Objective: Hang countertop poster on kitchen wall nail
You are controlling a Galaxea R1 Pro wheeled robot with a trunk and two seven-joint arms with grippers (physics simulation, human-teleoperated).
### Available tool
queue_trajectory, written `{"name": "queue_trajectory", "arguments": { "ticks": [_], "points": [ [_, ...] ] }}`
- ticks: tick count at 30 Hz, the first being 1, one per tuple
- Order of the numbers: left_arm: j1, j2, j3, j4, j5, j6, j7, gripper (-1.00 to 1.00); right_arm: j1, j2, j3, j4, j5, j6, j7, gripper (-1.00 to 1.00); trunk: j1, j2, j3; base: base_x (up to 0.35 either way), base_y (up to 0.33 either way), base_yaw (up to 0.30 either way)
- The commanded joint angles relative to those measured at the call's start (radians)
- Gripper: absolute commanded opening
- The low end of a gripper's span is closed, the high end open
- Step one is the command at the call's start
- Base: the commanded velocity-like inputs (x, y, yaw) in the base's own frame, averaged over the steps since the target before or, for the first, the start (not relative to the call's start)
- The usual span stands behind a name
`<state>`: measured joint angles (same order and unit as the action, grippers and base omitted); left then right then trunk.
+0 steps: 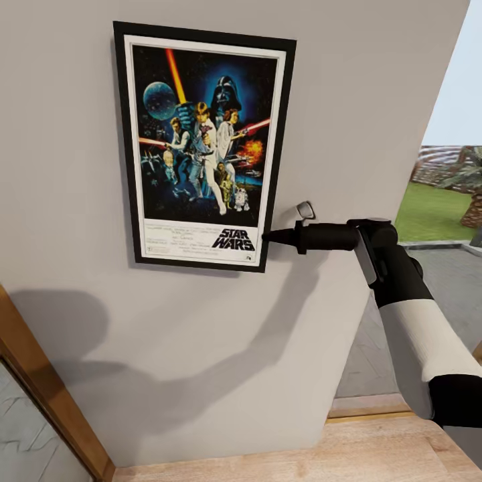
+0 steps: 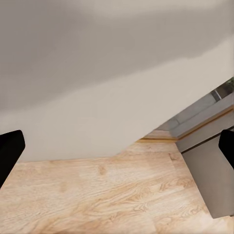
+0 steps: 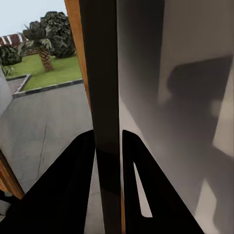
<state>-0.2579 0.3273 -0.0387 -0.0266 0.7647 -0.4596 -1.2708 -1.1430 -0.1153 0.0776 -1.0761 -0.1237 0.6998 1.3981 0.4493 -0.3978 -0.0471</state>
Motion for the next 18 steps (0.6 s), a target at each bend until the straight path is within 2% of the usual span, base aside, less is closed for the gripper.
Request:
{"name": "queue_trajectory", "arguments": {
  "ticks": [1, 18],
  "points": [
    [-0.001, 0.0, -0.004, 0.001, 0.005, -0.005, -0.002, 1.0, -0.001, -0.001, 0.002, 0.001, -0.002, 0.01, 0.001, -1.0, 0.001, -0.002, -0.002, 0.0, 0.0, 0.0],
    [0.0, 0.001, -0.004, 0.001, 0.005, -0.005, -0.002, 1.0, 0.009, -0.001, 0.002, -0.002, -0.008, 0.01, 0.001, -1.0, 0.001, -0.002, -0.002, 0.0, 0.0, 0.0]
  ]
}}
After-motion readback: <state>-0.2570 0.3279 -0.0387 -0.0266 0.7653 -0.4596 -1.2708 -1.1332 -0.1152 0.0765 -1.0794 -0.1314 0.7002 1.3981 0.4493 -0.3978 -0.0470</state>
